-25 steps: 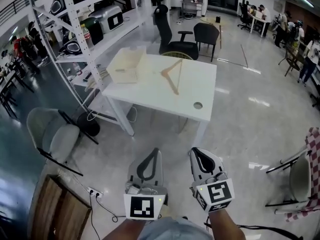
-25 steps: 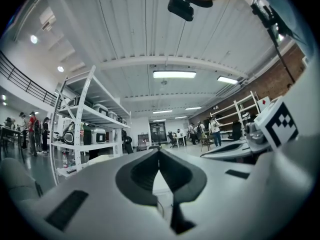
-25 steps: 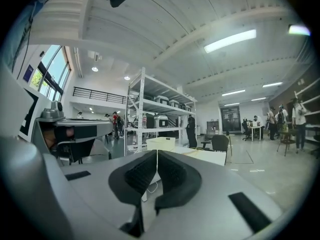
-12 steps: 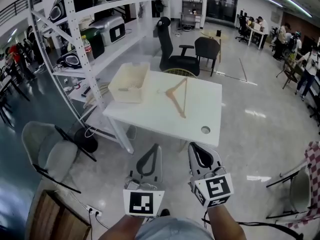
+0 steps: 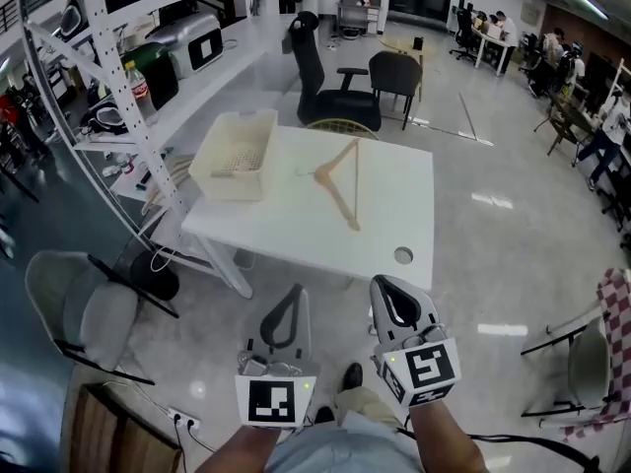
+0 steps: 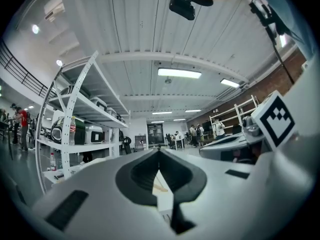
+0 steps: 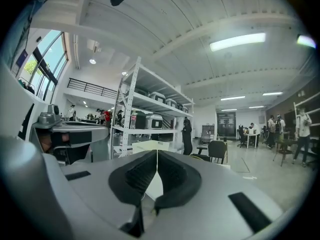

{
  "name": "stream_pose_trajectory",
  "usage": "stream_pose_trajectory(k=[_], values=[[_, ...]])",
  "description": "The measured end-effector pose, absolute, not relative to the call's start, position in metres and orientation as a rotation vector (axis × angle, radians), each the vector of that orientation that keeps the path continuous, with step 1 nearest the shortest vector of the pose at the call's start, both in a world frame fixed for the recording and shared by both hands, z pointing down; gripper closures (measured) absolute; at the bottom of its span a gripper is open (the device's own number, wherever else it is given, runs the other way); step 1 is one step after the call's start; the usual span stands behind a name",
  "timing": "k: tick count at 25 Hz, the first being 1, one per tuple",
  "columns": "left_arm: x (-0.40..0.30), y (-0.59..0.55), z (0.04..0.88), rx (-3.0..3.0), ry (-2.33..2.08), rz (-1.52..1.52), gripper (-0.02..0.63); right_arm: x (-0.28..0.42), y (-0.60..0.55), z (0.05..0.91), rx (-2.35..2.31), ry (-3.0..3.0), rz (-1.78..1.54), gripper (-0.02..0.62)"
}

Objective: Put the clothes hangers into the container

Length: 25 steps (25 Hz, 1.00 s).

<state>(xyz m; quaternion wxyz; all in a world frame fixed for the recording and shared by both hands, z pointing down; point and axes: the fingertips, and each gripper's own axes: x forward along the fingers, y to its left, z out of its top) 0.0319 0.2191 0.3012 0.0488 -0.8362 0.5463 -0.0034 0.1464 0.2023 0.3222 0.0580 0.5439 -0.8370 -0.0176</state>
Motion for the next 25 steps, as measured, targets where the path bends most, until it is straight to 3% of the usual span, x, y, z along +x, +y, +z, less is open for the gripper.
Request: stream_pose_trajectory(k=[12,25], values=[[0.062,0.09,0.333,-2.571,1.68,-0.149,0.594,0.186,0.077,0.358,1.675,-2.503,0.065,0.583],[0.095,-0.035,0.308,-2.477,1.727,-0.202,0.594,0.206,-0.061,0.348,1.581,-2.599,0.105,0.583]])
